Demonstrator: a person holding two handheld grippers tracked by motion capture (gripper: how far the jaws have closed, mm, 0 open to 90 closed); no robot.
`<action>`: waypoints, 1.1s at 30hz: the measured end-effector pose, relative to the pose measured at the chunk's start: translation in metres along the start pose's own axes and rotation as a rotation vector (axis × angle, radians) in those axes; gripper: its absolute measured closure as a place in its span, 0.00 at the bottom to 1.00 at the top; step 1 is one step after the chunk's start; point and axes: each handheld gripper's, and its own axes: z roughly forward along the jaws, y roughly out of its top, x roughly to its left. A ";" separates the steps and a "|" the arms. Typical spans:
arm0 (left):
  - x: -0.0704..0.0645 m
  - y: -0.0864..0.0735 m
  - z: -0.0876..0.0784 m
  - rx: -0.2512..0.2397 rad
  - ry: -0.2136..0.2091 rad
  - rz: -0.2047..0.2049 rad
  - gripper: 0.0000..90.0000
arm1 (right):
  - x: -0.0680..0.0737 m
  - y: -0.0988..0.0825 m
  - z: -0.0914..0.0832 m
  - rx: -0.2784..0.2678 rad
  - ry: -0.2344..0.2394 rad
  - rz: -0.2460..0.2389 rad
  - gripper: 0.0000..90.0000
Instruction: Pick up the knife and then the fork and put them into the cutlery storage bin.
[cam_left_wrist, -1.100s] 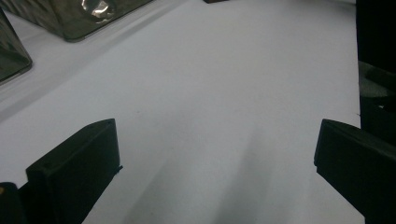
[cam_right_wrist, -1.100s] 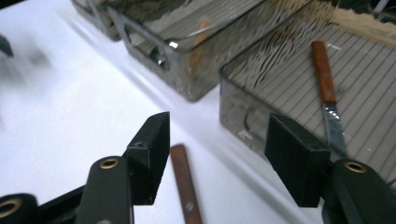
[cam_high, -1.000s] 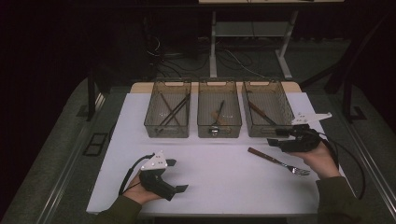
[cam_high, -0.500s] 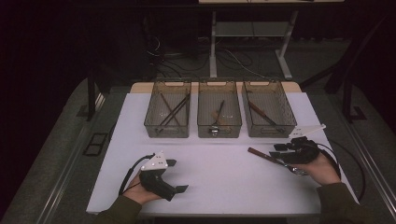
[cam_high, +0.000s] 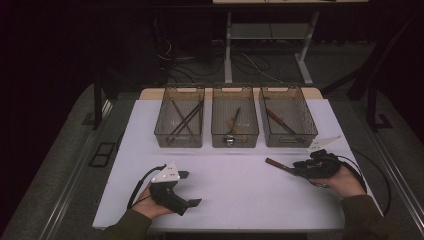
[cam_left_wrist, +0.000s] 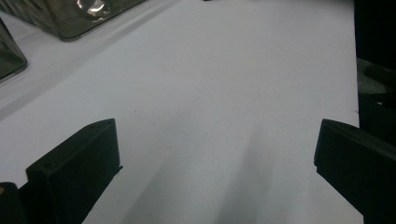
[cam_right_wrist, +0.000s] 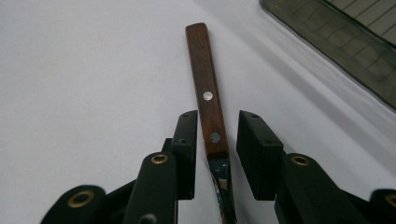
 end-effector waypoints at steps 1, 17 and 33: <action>0.000 0.000 0.000 0.001 0.000 0.001 0.00 | 0.000 0.000 0.001 0.005 0.001 -0.001 0.76; 0.000 0.000 0.001 0.006 -0.002 0.000 0.00 | 0.004 0.000 0.009 0.057 -0.022 -0.078 0.82; -0.001 0.000 0.001 0.004 0.001 -0.001 0.00 | 0.005 0.002 0.009 0.074 -0.037 -0.069 0.85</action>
